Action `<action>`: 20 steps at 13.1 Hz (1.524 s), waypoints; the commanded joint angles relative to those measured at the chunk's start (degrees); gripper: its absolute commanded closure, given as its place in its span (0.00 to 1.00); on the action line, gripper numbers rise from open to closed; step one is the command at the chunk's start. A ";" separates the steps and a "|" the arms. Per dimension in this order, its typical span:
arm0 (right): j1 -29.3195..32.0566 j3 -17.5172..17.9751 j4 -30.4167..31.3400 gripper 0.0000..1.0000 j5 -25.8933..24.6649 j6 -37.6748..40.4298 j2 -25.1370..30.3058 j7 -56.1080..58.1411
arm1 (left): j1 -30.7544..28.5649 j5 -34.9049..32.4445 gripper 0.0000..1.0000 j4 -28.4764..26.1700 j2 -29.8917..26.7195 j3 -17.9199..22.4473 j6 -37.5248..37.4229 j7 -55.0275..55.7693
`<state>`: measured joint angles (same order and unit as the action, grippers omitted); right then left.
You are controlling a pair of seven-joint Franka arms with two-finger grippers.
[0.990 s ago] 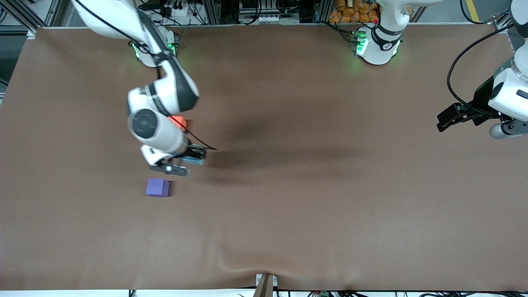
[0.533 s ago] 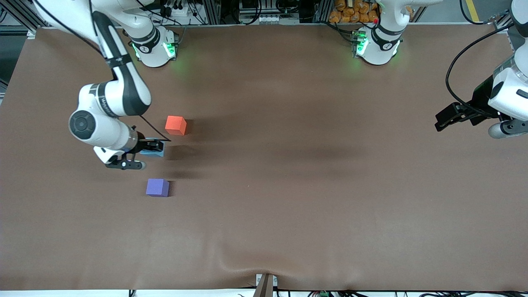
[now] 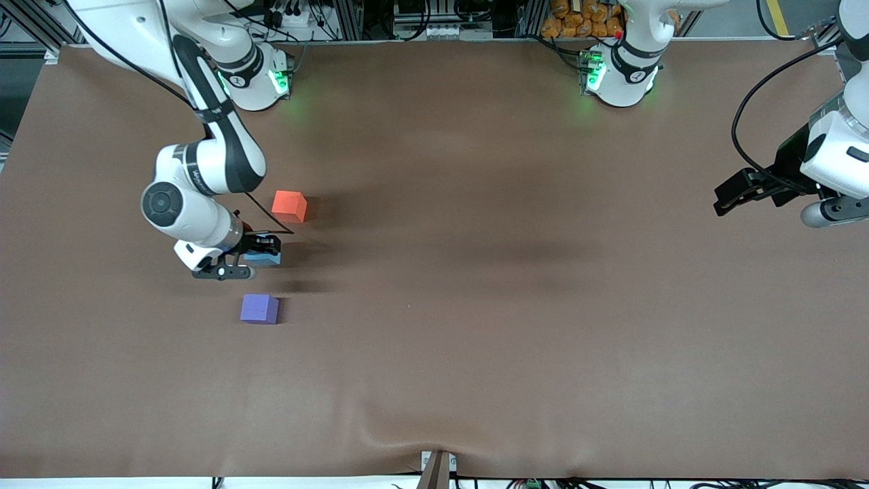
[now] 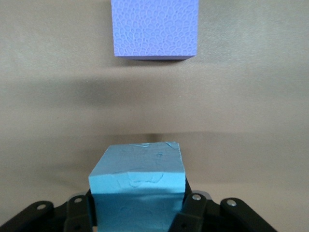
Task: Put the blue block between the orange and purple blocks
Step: 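Lower the blue cube between the orange and purple cubes, open the right gripper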
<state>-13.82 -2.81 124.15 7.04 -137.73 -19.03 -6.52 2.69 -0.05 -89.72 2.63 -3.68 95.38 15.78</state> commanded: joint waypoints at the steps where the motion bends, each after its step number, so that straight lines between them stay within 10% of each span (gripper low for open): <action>1: -0.07 0.00 0.57 0.69 -0.71 -4.20 -2.14 -0.07 | -0.66 1.10 0.00 -1.07 -1.23 -0.45 -0.28 -1.02; 6: -0.25 0.00 0.48 0.62 -0.62 -5.88 -4.08 -1.82 | -0.05 1.19 0.00 -0.63 -0.87 -0.54 0.69 -1.02; 7: -0.68 0.00 0.48 0.48 -0.62 -5.79 -4.08 -3.39 | -0.05 1.10 0.00 -0.72 -0.87 -0.54 0.69 -1.02; 8: -1.29 0.00 0.48 0.09 -0.62 -5.62 -4.00 -4.71 | -0.05 1.19 0.00 -0.72 -0.96 -0.98 0.60 -1.02; 9: -1.21 0.00 0.39 0.00 -0.62 -5.35 -3.91 -4.90 | -0.14 1.19 0.00 -0.81 -1.05 -1.50 0.60 -1.02; 20: 13.88 0.35 -10.74 0.00 -0.97 20.78 17.71 7.66 | -0.31 1.10 0.00 -0.46 -0.61 -1.51 1.30 -1.02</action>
<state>-3.06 -3.83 117.03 6.92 -123.78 -3.51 0.10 2.88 0.00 -89.93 2.64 -5.01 96.15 15.77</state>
